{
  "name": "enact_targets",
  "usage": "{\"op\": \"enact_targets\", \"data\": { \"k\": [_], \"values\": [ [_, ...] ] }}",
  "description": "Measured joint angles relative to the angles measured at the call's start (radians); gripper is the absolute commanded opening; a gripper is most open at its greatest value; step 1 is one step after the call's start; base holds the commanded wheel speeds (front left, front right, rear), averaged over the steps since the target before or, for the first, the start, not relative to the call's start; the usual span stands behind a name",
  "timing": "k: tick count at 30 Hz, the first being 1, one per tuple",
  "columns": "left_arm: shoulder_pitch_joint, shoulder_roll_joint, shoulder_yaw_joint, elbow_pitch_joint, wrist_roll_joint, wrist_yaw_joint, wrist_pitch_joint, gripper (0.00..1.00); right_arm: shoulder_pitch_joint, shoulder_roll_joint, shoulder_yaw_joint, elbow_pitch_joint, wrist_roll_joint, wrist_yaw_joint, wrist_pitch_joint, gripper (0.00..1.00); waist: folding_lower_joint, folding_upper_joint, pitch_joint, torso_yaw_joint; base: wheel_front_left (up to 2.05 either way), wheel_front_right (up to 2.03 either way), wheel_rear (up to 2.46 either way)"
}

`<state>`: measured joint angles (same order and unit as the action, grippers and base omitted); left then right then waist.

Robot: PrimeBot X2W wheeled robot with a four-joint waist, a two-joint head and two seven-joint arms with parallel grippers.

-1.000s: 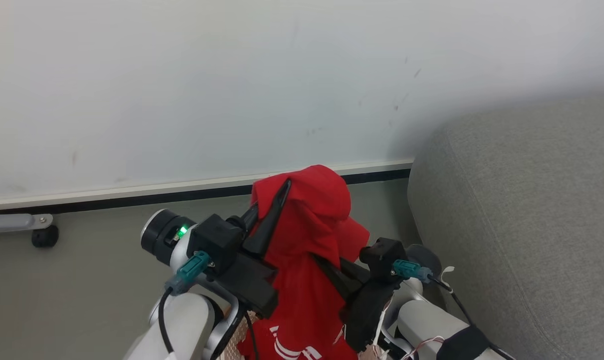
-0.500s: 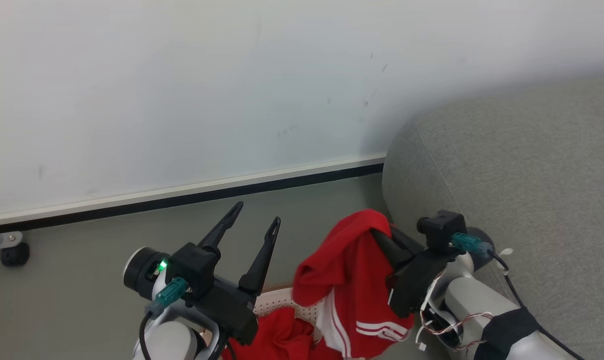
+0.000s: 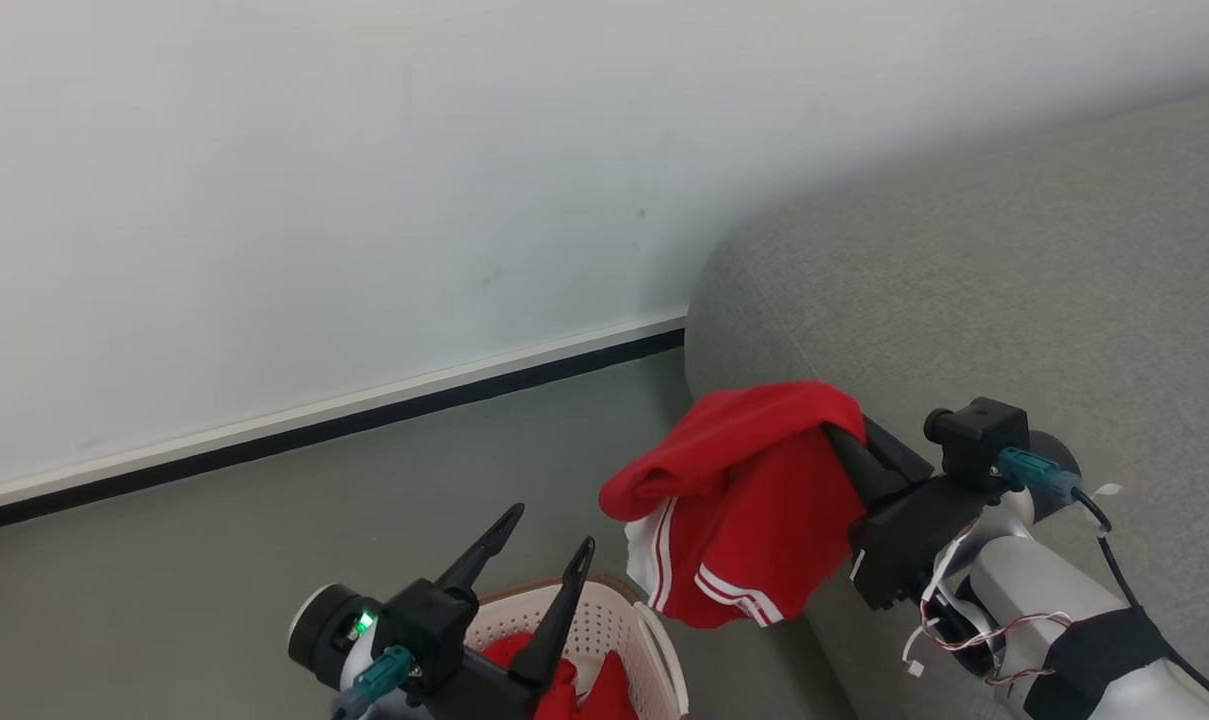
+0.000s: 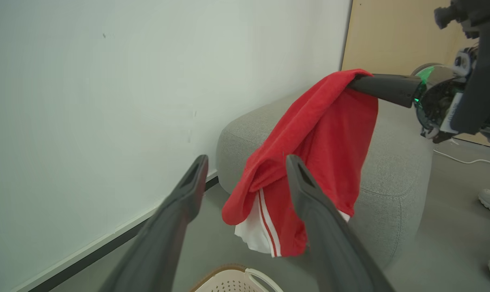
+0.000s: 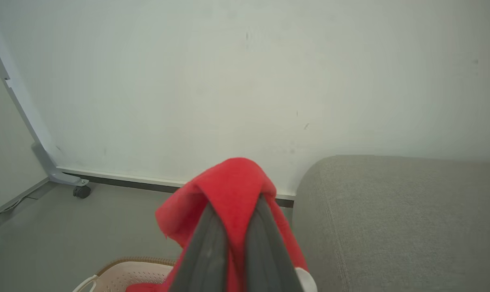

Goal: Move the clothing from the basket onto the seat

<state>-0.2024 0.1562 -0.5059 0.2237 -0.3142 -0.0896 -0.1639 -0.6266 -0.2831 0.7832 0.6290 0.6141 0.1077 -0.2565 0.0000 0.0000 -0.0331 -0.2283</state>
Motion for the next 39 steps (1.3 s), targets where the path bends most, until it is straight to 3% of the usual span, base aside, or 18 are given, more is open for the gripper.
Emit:
{"op": "enact_targets", "data": {
  "k": [23, 39],
  "values": [
    [0.067, -0.053, -0.061, 0.015, 0.0, 0.001, -0.032, 1.0, 0.091, -0.129, -0.067, -0.206, -0.06, -0.057, 0.0, 0.0, 0.0, 0.0, -0.011, -0.234, 0.0, 0.0, 0.0],
    [0.054, -0.045, -0.069, 0.001, 0.016, 0.002, -0.031, 1.0, 0.059, -0.143, -0.128, -0.236, -0.057, -0.073, 0.0, 0.0, -0.0001, 0.0, 0.053, -0.241, 0.0, 0.0, 0.0]
  ]
}}
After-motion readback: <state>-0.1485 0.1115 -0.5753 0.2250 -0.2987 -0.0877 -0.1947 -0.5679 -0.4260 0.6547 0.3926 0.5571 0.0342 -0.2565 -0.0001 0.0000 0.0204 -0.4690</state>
